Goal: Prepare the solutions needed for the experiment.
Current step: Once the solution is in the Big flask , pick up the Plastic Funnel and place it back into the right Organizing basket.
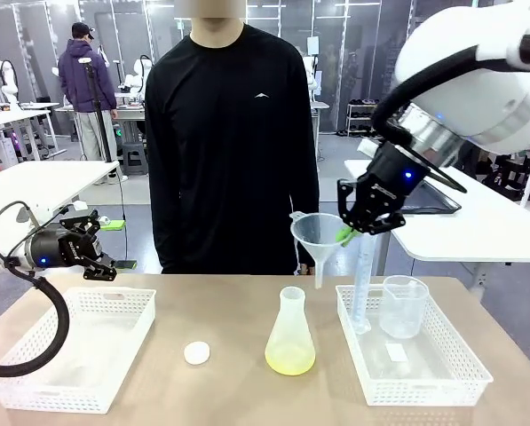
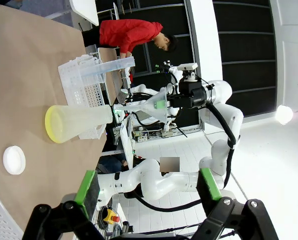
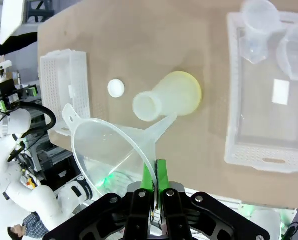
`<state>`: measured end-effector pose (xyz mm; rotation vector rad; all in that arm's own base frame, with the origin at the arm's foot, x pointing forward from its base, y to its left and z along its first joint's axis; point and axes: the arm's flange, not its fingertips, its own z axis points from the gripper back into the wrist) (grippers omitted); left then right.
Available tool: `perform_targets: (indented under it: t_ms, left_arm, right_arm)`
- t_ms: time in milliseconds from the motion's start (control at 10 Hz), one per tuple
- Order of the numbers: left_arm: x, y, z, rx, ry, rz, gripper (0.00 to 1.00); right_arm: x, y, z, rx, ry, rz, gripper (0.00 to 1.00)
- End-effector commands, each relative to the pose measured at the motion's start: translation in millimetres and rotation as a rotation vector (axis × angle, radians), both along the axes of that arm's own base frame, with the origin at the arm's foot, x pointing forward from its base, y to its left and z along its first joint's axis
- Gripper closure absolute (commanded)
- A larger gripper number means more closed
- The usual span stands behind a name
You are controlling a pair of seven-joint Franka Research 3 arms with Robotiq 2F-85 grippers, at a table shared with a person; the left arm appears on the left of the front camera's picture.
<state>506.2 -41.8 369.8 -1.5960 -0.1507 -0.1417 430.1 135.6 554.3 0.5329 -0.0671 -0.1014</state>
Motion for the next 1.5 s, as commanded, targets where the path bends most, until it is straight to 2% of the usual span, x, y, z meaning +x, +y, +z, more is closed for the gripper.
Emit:
perform_targets:
  t_ms: [0, 200, 500, 700, 1000, 1200, 1400]
  left_arm:
    - [-0.3, -0.3, 2.7, 0.003, -0.006, -0.003, 0.0]
    - [-0.3, -0.3, 2.7, 0.003, -0.006, -0.003, 0.0]
    - [-0.3, -0.3, 2.7, 0.003, -0.006, -0.003, 0.0]
    - [-0.3, -0.3, 2.7, 0.003, -0.006, -0.003, 0.0]
    - [-0.3, -0.3, 2.7, 0.003, -0.006, -0.003, 0.0]
    - [-0.3, -0.3, 2.7, 0.003, -0.006, -0.003, 0.0]
    - [-0.3, -0.3, 2.7, 0.003, -0.006, -0.003, 0.0]
  right_arm:
    - [-27.0, -42.6, -5.0, 0.02, 0.018, -0.01, 1.0]
    - [-41.6, -82.7, -17.2, -0.018, 0.021, -0.062, 1.0]
    - [-45.5, -122.6, -38.7, -0.056, 0.045, -0.116, 1.0]
    - [-40.1, -131.5, -51.1, -0.063, 0.048, -0.152, 1.0]
    - [-22.4, -132.7, -89.0, -0.09, 0.148, -0.186, 1.0]
    - [-13.6, -128.3, -111.6, -0.09, 0.175, -0.214, 1.0]
    - [-7.9, -125.8, -127.0, -0.108, 0.219, -0.262, 0.76]
